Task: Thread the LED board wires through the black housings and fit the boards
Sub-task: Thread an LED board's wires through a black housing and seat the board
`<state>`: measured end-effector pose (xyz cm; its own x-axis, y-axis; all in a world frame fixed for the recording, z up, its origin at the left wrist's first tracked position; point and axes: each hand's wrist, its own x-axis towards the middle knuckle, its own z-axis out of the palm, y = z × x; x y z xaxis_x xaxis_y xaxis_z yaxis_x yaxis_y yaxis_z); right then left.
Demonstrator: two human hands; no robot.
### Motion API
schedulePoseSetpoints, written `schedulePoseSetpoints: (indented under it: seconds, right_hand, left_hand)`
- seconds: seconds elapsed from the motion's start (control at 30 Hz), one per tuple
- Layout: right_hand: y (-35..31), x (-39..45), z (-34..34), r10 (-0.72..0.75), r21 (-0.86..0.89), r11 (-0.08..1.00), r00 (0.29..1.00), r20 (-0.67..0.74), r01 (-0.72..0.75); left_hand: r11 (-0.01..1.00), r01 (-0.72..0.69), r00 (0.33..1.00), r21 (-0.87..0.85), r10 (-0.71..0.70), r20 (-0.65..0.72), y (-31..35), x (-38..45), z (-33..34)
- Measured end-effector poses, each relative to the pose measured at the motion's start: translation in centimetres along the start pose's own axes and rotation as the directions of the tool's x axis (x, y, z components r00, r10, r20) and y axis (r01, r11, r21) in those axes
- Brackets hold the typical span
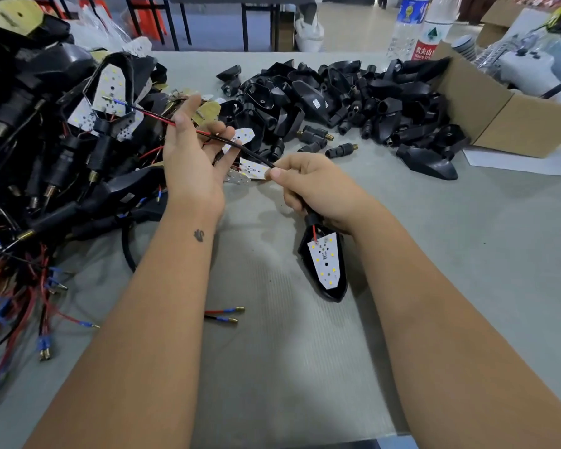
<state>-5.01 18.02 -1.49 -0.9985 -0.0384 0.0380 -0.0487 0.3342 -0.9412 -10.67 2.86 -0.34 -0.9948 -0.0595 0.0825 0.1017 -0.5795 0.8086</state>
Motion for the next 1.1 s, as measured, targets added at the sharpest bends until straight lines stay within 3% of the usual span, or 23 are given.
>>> schedulePoseSetpoints:
  seconds: [0.23,0.3,0.43,0.53,0.6,0.67,0.73,0.8,0.87,0.93,1.03,1.1]
  right_hand:
    - [0.0,-0.5,-1.9,0.024,0.077,0.996,0.989,0.149,-0.036]
    - [0.0,-0.6,-2.0,0.029,0.067,0.997,0.987,0.16,-0.04]
    - [0.1,-0.6,-1.7,0.06,0.014,0.998,0.974,0.217,-0.065]
    - [-0.3,-0.8,-1.1,0.081,0.035,0.995,0.939,0.334,-0.099]
    - [-0.6,-0.7,-0.7,0.065,0.082,0.993,0.971,0.23,-0.086]
    - [-0.4,-0.1,-0.7,0.023,0.039,0.999,0.994,-0.102,-0.019]
    - [0.3,0.3,-1.5,-0.03,-0.065,0.998,0.896,-0.443,0.001]
    - [1.1,0.4,-2.4,-0.044,-0.124,0.992,0.798,-0.6,-0.038]
    - [1.7,0.5,-3.1,-0.045,-0.172,0.982,0.794,-0.606,-0.075]
    - [2.0,0.8,-2.9,-0.044,-0.277,0.955,0.872,-0.488,-0.107]
    - [2.3,1.2,-1.8,-0.06,-0.704,0.696,0.966,-0.253,-0.141]
    - [2.1,1.4,-1.4,-0.134,-0.758,0.642,0.958,-0.255,-0.112]
  left_hand:
    - [0.987,-0.004,0.997,-0.16,-0.008,-0.075,0.2,0.5,-0.6]
    - [0.991,-0.016,0.996,-0.135,0.004,-0.088,0.0,0.6,-0.6]
    - [0.966,-0.115,0.978,0.229,0.151,-0.142,-0.2,1.0,-0.6]
    - [0.805,-0.281,0.933,0.522,0.357,-0.047,-0.8,1.0,-0.7]
    - [0.698,-0.359,0.917,0.619,0.387,0.096,-1.3,0.8,-0.6]
    - [0.658,-0.39,0.916,0.644,0.35,0.196,-1.9,0.4,-0.1]
    - [0.622,-0.376,0.925,0.687,0.296,0.238,-2.5,-0.1,0.4]
    - [0.58,-0.372,0.928,0.725,0.247,0.279,-2.9,-0.6,0.6]
    - [0.57,-0.36,0.932,0.739,0.185,0.312,-3.2,-0.9,0.7]
    - [0.578,-0.322,0.943,0.75,0.122,0.31,-3.5,-1.0,0.8]
    - [0.591,-0.307,0.947,0.746,0.111,0.302,-3.6,-1.2,0.8]
    - [0.598,-0.307,0.946,0.74,0.106,0.307,-3.4,-1.4,0.9]
